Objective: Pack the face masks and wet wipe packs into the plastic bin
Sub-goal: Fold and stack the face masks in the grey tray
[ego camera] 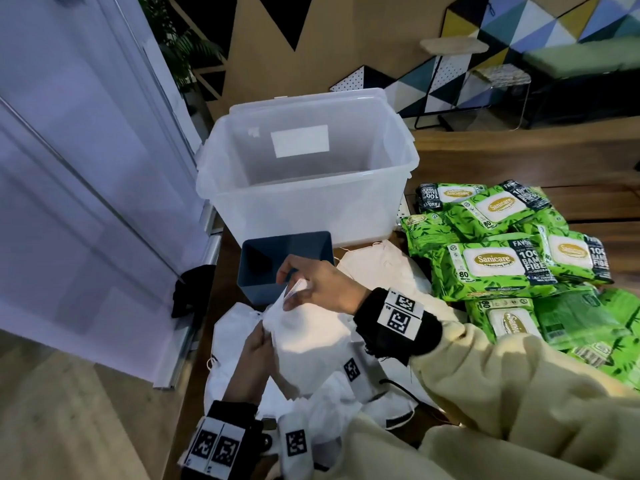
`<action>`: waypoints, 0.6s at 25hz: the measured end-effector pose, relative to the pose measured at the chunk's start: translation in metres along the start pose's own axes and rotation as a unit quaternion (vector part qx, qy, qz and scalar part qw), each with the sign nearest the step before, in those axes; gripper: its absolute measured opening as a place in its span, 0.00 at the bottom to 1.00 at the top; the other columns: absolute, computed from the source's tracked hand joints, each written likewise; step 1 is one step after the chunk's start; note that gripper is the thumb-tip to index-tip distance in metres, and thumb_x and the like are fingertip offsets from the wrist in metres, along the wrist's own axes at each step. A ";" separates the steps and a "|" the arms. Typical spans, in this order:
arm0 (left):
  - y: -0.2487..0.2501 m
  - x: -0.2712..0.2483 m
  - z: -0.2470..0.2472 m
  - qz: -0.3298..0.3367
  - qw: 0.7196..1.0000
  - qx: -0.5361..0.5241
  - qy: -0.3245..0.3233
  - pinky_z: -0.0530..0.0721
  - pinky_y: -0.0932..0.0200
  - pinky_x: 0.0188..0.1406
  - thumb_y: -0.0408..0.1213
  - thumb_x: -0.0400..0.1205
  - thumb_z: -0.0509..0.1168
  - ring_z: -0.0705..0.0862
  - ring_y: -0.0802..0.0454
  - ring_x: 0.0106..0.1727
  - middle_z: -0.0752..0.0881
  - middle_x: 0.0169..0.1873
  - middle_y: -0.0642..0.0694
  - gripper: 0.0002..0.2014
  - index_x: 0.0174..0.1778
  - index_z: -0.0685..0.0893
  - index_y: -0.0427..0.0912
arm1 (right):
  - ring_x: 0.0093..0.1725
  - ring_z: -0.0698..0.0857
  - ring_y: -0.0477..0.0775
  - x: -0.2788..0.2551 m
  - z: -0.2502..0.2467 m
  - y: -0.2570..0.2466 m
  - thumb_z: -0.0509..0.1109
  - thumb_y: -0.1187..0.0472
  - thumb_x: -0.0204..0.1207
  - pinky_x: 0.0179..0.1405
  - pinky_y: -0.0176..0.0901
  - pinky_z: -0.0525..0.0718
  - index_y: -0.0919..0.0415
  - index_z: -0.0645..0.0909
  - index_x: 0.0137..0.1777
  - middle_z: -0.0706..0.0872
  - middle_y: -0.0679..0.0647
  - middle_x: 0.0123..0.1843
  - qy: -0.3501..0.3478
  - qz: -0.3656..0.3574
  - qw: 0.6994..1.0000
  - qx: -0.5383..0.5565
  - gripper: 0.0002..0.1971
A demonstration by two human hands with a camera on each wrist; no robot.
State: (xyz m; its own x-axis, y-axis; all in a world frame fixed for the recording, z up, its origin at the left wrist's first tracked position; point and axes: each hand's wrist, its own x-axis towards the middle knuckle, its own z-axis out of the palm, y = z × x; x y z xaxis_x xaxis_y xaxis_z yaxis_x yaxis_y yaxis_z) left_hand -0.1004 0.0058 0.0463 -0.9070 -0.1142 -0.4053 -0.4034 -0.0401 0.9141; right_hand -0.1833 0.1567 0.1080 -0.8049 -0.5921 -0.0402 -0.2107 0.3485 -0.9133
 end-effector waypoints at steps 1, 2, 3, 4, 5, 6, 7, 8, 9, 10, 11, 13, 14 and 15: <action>0.001 -0.003 0.000 -0.008 1.000 -0.009 0.008 0.74 0.42 0.64 0.24 0.86 0.50 0.79 0.31 0.61 0.77 0.64 0.23 0.14 0.65 0.73 0.25 | 0.51 0.85 0.57 0.002 0.002 0.002 0.78 0.67 0.67 0.50 0.45 0.80 0.53 0.73 0.47 0.84 0.50 0.41 -0.001 -0.003 1.000 -0.011 0.18; 0.004 -0.008 0.001 -0.008 1.000 -0.012 0.010 0.74 0.43 0.64 0.26 0.87 0.49 0.78 0.36 0.58 0.76 0.66 0.24 0.15 0.67 0.72 0.25 | 0.52 0.85 0.57 0.004 0.004 0.003 0.78 0.66 0.67 0.49 0.42 0.79 0.53 0.73 0.47 0.84 0.53 0.45 -0.001 -0.004 1.000 -0.020 0.18; 0.004 -0.010 0.001 -0.010 0.999 -0.028 0.014 0.73 0.45 0.64 0.28 0.88 0.49 0.76 0.40 0.57 0.75 0.67 0.25 0.17 0.69 0.71 0.25 | 0.52 0.84 0.57 0.004 0.006 0.004 0.79 0.66 0.67 0.48 0.39 0.78 0.53 0.73 0.47 0.85 0.56 0.48 0.000 -0.003 1.000 -0.027 0.18; 0.005 -0.012 0.002 -0.018 0.998 -0.050 0.017 0.73 0.47 0.64 0.33 0.88 0.49 0.76 0.43 0.58 0.76 0.68 0.27 0.18 0.71 0.71 0.28 | 0.52 0.84 0.56 0.005 0.008 0.005 0.78 0.66 0.67 0.47 0.37 0.77 0.54 0.73 0.48 0.84 0.56 0.49 0.003 0.000 0.999 -0.033 0.17; 0.005 -0.012 0.003 -0.026 0.997 -0.072 0.023 0.73 0.48 0.64 0.41 0.88 0.50 0.77 0.44 0.60 0.78 0.67 0.31 0.20 0.72 0.72 0.33 | 0.51 0.83 0.54 0.005 0.010 0.005 0.78 0.66 0.67 0.46 0.34 0.76 0.56 0.74 0.50 0.84 0.54 0.48 0.007 0.004 0.999 -0.040 0.17; 0.004 -0.010 0.003 -0.032 0.995 -0.090 0.031 0.74 0.48 0.67 0.52 0.85 0.51 0.78 0.44 0.62 0.79 0.66 0.35 0.25 0.70 0.75 0.39 | 0.49 0.82 0.52 0.006 0.012 0.006 0.78 0.66 0.68 0.43 0.30 0.75 0.58 0.75 0.51 0.82 0.52 0.47 0.012 0.006 0.999 -0.045 0.16; 0.004 -0.009 0.004 -0.032 0.995 -0.090 0.034 0.75 0.44 0.69 0.61 0.79 0.52 0.80 0.43 0.64 0.81 0.65 0.38 0.29 0.67 0.77 0.43 | 0.48 0.80 0.50 0.007 0.013 0.006 0.77 0.66 0.68 0.42 0.27 0.74 0.61 0.76 0.53 0.81 0.51 0.46 0.018 0.008 0.998 -0.051 0.16; 0.003 -0.009 0.005 -0.021 0.997 -0.070 0.034 0.75 0.41 0.70 0.67 0.74 0.55 0.80 0.42 0.64 0.83 0.64 0.38 0.33 0.64 0.79 0.44 | 0.47 0.79 0.49 0.008 0.015 0.007 0.77 0.66 0.68 0.40 0.27 0.73 0.63 0.76 0.54 0.80 0.50 0.46 0.024 0.008 0.998 -0.055 0.16; 0.001 -0.008 0.006 -0.001 0.998 -0.050 0.026 0.75 0.39 0.70 0.69 0.72 0.61 0.81 0.41 0.64 0.84 0.63 0.39 0.35 0.63 0.80 0.43 | 0.47 0.78 0.49 0.008 0.016 0.008 0.77 0.66 0.69 0.40 0.27 0.72 0.64 0.76 0.54 0.80 0.50 0.45 0.029 0.008 0.998 -0.057 0.16; -0.001 -0.008 0.006 0.022 0.999 -0.034 0.019 0.77 0.38 0.68 0.66 0.71 0.66 0.82 0.41 0.63 0.85 0.62 0.40 0.35 0.64 0.80 0.42 | 0.47 0.78 0.48 0.008 0.018 0.009 0.76 0.66 0.70 0.40 0.27 0.72 0.64 0.76 0.55 0.80 0.50 0.46 0.033 0.007 0.998 -0.058 0.16; -0.001 -0.009 0.007 0.041 0.999 -0.026 0.011 0.80 0.41 0.66 0.60 0.70 0.69 0.84 0.43 0.63 0.86 0.60 0.41 0.33 0.65 0.80 0.42 | 0.47 0.77 0.48 0.009 0.020 0.010 0.75 0.66 0.71 0.39 0.23 0.71 0.65 0.76 0.55 0.80 0.51 0.47 0.036 0.005 0.997 -0.062 0.15; -0.001 -0.010 0.005 0.055 0.998 -0.025 0.002 0.86 0.53 0.56 0.47 0.77 0.70 0.86 0.48 0.59 0.88 0.56 0.44 0.21 0.64 0.81 0.42 | 0.45 0.76 0.47 0.010 0.022 0.012 0.75 0.65 0.71 0.37 0.17 0.67 0.65 0.76 0.55 0.82 0.54 0.48 0.042 -0.003 0.997 -0.072 0.15; 0.001 -0.013 0.005 0.052 0.998 -0.036 0.006 0.87 0.59 0.49 0.40 0.80 0.68 0.87 0.49 0.57 0.89 0.55 0.45 0.16 0.64 0.81 0.42 | 0.44 0.76 0.47 0.010 0.020 0.016 0.75 0.65 0.71 0.36 0.17 0.68 0.66 0.77 0.54 0.81 0.55 0.47 0.053 -0.005 0.996 -0.066 0.14; 0.000 -0.013 0.003 0.047 0.998 -0.050 0.014 0.87 0.62 0.45 0.37 0.82 0.65 0.87 0.49 0.57 0.89 0.54 0.45 0.15 0.64 0.81 0.41 | 0.43 0.75 0.47 0.010 0.016 0.023 0.75 0.65 0.71 0.37 0.19 0.70 0.67 0.78 0.53 0.80 0.55 0.45 0.075 -0.009 0.996 -0.051 0.13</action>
State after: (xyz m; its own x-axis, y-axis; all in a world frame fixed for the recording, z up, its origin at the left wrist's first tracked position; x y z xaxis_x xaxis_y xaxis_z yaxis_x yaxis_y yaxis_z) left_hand -0.0888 0.0102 0.0518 -0.9364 -0.1491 -0.3177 -0.3007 -0.1259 0.9454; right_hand -0.1871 0.1476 0.0803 -0.8728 -0.4862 0.0432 -0.2745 0.4156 -0.8672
